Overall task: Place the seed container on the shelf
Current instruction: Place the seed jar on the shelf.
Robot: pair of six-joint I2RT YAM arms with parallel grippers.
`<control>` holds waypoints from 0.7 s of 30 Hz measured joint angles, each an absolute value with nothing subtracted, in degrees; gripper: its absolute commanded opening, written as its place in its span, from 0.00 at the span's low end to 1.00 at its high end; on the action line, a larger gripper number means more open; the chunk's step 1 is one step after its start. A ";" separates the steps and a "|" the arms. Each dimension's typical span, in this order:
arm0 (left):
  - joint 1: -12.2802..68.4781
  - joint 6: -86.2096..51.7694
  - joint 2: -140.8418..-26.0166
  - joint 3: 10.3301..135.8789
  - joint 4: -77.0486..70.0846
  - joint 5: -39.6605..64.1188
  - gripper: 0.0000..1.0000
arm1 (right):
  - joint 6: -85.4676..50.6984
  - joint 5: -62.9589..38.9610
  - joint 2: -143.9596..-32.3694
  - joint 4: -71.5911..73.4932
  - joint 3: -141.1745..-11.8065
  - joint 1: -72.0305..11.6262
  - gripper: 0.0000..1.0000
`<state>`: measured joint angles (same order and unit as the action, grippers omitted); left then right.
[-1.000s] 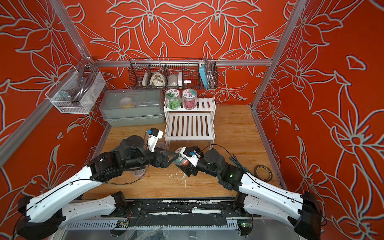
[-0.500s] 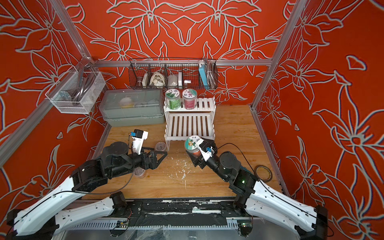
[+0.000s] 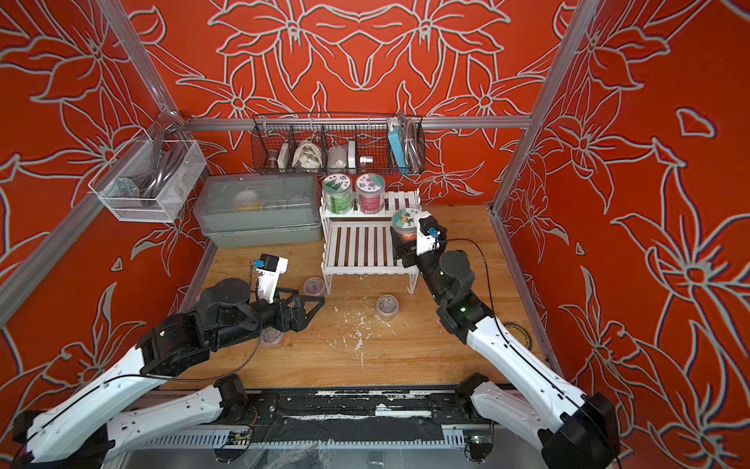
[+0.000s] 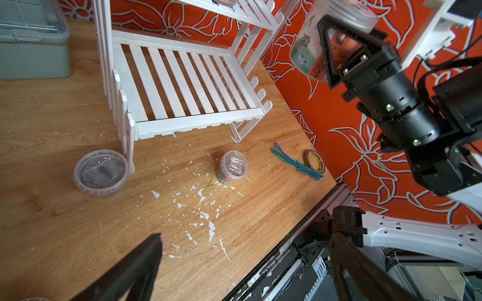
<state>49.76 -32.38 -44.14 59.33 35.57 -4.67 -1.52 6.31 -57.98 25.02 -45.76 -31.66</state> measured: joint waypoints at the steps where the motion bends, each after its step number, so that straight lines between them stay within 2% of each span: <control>1: 49.69 -32.29 -44.12 59.24 35.59 -4.69 0.99 | -2.26 5.54 -59.31 26.00 -46.52 -30.63 0.62; 10: 49.47 -31.53 -43.64 59.20 35.66 -4.84 0.99 | -9.67 1.06 -69.45 35.62 -49.15 -23.99 0.63; 21: 48.99 -29.85 -43.66 58.89 35.62 -4.84 0.99 | -13.26 -1.83 -78.94 41.98 -55.00 -22.37 0.64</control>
<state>48.99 -29.85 -43.66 58.89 35.62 -4.84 -13.26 -1.83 -78.94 41.98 -55.00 -22.37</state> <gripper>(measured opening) 0.988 0.877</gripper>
